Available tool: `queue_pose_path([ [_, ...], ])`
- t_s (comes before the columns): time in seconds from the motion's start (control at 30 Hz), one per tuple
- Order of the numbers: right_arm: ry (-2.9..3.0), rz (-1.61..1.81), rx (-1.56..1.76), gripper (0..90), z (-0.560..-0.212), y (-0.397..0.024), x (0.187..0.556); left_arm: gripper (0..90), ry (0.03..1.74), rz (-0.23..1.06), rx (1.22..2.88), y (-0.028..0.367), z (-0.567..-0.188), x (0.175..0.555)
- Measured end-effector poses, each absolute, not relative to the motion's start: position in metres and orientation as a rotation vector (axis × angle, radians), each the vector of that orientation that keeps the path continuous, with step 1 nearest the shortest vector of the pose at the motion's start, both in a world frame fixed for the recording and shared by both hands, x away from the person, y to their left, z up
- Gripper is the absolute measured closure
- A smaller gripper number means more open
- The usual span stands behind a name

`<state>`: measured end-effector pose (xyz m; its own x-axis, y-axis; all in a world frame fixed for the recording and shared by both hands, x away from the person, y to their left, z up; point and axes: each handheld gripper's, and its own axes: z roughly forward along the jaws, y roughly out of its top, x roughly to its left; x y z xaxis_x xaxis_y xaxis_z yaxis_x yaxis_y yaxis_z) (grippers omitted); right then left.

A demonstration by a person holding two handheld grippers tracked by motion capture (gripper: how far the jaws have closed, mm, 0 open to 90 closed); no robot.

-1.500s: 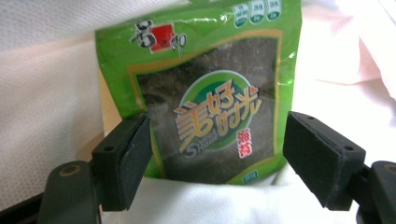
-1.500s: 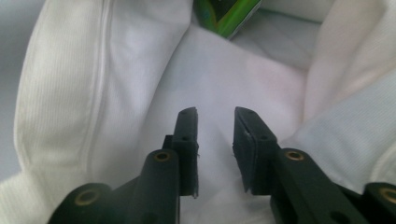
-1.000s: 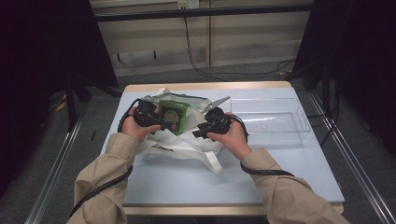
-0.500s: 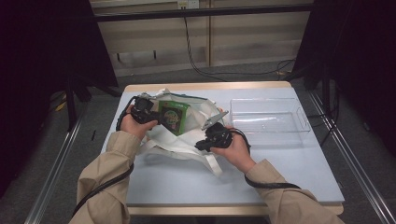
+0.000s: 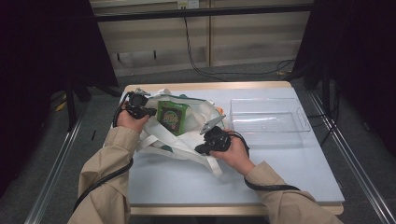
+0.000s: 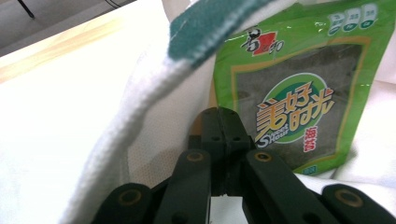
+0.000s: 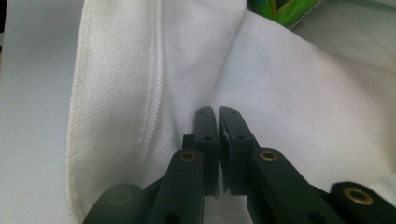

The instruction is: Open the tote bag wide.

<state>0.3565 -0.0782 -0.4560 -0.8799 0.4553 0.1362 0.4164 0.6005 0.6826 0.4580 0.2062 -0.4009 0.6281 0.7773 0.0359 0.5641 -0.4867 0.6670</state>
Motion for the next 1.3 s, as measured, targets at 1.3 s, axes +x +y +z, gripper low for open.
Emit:
queue_pose_path([
  [1.3, 2.794, 1.121, 0.700, 90.0, -0.460, -0.073, 0.349, 90.0, 1.119, 0.381, 2.198, 0.207, -0.433, 0.474],
])
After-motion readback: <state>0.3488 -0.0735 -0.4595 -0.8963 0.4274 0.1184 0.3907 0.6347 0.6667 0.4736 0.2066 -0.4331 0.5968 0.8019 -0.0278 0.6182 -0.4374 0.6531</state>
